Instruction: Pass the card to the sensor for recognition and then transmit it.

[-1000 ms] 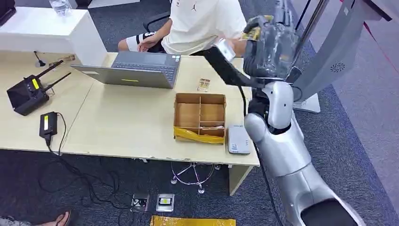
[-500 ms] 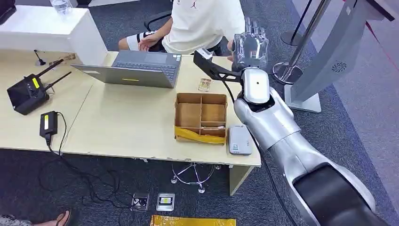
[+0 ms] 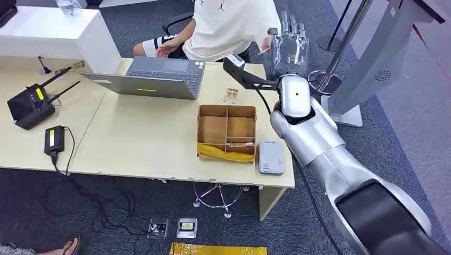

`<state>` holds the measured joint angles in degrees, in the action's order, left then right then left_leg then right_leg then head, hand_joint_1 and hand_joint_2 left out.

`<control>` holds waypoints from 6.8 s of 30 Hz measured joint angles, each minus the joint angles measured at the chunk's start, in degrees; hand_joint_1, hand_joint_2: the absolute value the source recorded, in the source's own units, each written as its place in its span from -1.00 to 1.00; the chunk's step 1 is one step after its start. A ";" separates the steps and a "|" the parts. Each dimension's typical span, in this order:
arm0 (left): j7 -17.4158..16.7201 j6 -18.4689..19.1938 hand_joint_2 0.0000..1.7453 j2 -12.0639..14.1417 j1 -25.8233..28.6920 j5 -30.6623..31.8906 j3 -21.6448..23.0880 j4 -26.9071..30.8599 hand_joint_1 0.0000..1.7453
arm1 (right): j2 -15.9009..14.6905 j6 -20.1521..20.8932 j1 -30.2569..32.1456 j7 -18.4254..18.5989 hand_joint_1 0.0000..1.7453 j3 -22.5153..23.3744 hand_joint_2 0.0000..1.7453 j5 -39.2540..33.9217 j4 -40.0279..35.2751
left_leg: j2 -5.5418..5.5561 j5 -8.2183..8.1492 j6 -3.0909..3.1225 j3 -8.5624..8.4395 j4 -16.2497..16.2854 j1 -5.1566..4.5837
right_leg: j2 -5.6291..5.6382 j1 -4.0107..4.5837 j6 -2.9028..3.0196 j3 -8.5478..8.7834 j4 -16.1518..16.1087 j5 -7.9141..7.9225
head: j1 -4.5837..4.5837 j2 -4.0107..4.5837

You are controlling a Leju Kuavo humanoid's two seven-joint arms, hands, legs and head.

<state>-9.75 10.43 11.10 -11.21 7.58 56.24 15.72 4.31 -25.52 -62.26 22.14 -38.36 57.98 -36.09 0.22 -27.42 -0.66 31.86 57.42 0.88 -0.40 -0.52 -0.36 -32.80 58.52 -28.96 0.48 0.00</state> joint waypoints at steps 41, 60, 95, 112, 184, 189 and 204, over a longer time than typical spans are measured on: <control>0.33 -2.38 1.00 0.61 3.47 -1.44 -2.08 0.00 -1.00 | -6.18 10.92 34.03 -2.93 -1.00 -1.73 1.00 -7.76 -33.53 | -0.11 -0.07 -0.02 -0.04 -0.03 0.02 | 0.10 0.02 0.00 -0.01 -0.01 0.00 | 0.00 0.00; 0.11 -1.25 1.00 0.59 1.85 0.22 -2.06 0.02 -1.00 | -5.11 12.45 33.20 -3.17 -1.00 -1.62 1.00 -7.60 -24.68 | -0.11 -0.07 -0.02 -0.03 -0.03 0.02 | 0.10 0.02 0.00 -0.01 -0.01 0.00 | -0.02 0.00; 0.02 0.31 1.00 0.35 1.03 1.99 -2.06 0.15 -1.00 | 0.00 19.14 30.10 -5.60 -0.94 -4.72 1.00 -8.39 -21.04 | -0.11 -0.07 -0.02 -0.03 -0.03 0.02 | 0.11 0.02 0.00 -0.02 0.00 0.00 | 0.00 0.00; -0.28 0.57 1.00 0.04 0.65 3.26 -2.08 0.20 -1.00 | 2.45 17.02 25.99 -5.10 -0.58 -6.51 1.00 -7.56 -11.67 | -0.11 -0.07 -0.02 -0.03 -0.03 0.02 | 0.12 0.02 0.00 -0.02 0.00 0.00 | 0.00 0.00; -0.48 1.57 1.00 -0.50 0.61 7.06 -4.92 0.33 -1.00 | 1.88 15.93 25.22 -0.44 0.78 -6.62 1.00 -3.50 -6.70 | -0.13 -0.07 -0.02 -0.06 -0.02 0.02 | 0.14 0.02 0.00 -0.01 0.00 0.00 | -0.02 0.00; -0.48 1.57 1.00 -0.57 0.62 7.02 -5.27 0.33 -1.00 | 2.19 15.91 24.83 -0.77 0.82 -6.62 1.00 -3.50 -6.90 | -0.12 -0.07 -0.02 -0.05 -0.02 0.02 | 0.13 0.02 0.00 -0.01 0.00 0.00 | 0.00 0.00; -0.50 1.40 1.00 -0.57 0.90 6.69 -5.92 0.31 -1.00 | 3.72 15.77 24.32 -2.61 0.62 -6.67 1.00 -4.50 -9.51 | -0.12 -0.06 -0.03 -0.05 -0.03 0.02 | 0.13 0.02 0.00 -0.01 0.01 0.00 | 0.00 0.00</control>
<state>-10.25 11.82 10.54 -10.32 14.27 50.31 16.02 8.02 -9.75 -37.93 19.54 -45.03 53.48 -45.60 0.10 -27.48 -0.69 31.81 57.39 0.91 -0.27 -0.49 -0.36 -32.80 58.53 -28.96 0.48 0.00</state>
